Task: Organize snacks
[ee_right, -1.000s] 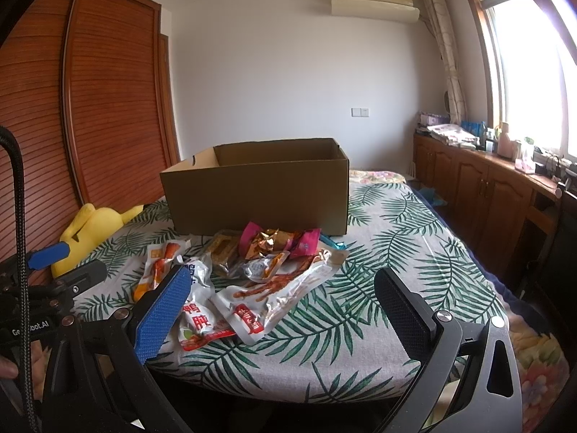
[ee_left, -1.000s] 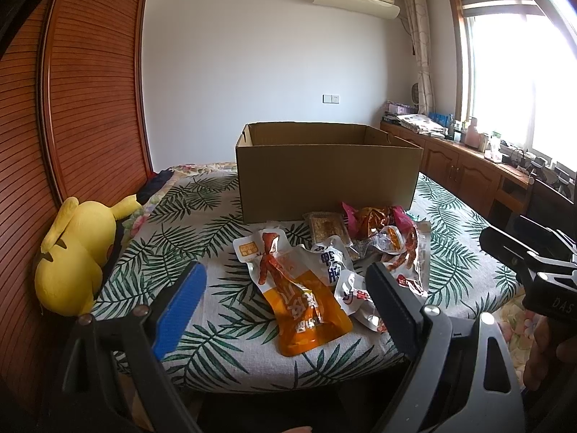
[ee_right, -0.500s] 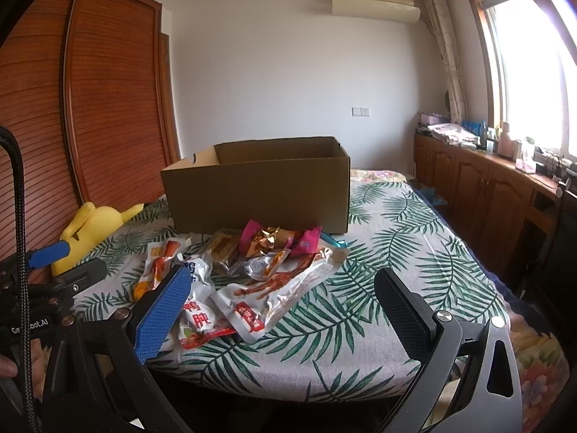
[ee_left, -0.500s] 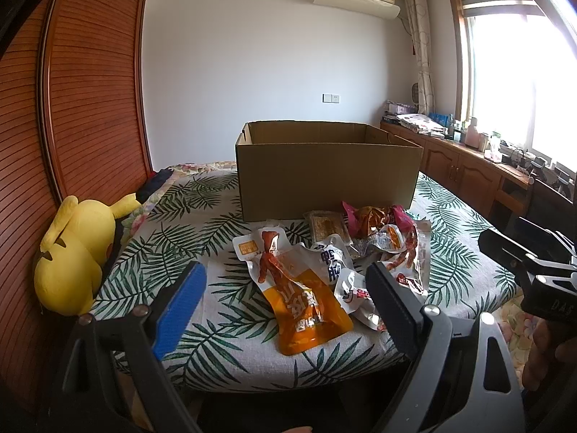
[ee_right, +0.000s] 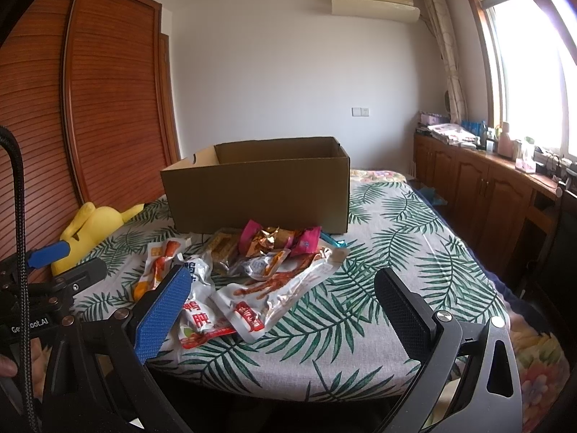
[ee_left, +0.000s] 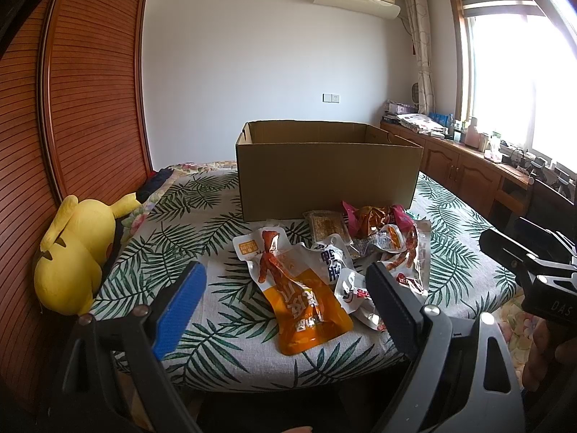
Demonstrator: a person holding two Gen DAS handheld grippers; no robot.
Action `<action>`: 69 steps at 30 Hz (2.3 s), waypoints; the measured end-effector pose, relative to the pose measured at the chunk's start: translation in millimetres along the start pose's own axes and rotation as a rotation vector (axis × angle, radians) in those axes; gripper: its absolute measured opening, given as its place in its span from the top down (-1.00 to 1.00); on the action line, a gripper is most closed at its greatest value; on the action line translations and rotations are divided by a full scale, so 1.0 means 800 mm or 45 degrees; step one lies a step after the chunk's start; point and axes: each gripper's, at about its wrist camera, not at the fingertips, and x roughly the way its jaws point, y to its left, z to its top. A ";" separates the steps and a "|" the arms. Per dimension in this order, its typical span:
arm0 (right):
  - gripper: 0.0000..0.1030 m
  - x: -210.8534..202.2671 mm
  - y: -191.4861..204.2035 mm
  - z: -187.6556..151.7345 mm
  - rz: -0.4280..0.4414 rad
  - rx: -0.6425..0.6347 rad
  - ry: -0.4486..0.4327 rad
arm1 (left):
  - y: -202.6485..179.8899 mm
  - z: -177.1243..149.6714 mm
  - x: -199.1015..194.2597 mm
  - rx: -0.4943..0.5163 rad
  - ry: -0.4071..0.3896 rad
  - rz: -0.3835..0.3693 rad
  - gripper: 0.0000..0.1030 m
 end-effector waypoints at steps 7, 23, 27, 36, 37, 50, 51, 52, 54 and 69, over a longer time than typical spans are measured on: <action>-1.00 0.001 0.000 0.000 0.004 0.006 0.004 | 0.002 -0.002 0.003 -0.004 0.011 -0.002 -0.76; -1.00 0.034 -0.010 -0.021 0.008 -0.006 0.109 | -0.002 -0.013 0.061 0.017 0.197 -0.036 -0.76; -1.00 0.044 -0.012 -0.025 0.010 -0.014 0.131 | -0.001 -0.009 0.084 -0.005 0.254 -0.059 -0.76; -1.00 0.061 -0.009 -0.025 0.030 -0.044 0.161 | 0.013 -0.006 0.134 -0.047 0.384 -0.049 -0.76; -1.00 0.062 -0.009 -0.025 0.033 -0.042 0.162 | 0.015 -0.007 0.141 -0.052 0.406 -0.044 -0.76; -1.00 0.080 -0.002 -0.024 0.058 -0.079 0.197 | 0.045 -0.009 0.172 -0.138 0.500 -0.059 -0.77; -1.00 0.084 -0.002 -0.024 0.058 -0.077 0.205 | 0.046 -0.008 0.173 -0.134 0.504 -0.055 -0.77; -1.00 0.088 -0.005 -0.024 0.063 -0.065 0.219 | 0.048 -0.007 0.174 -0.130 0.509 -0.053 -0.77; -1.00 0.095 -0.010 -0.023 0.079 -0.035 0.242 | 0.051 -0.006 0.176 -0.129 0.517 -0.056 -0.77; -0.97 0.155 -0.032 -0.001 0.093 0.080 0.383 | 0.071 0.001 0.180 -0.144 0.488 -0.124 -0.35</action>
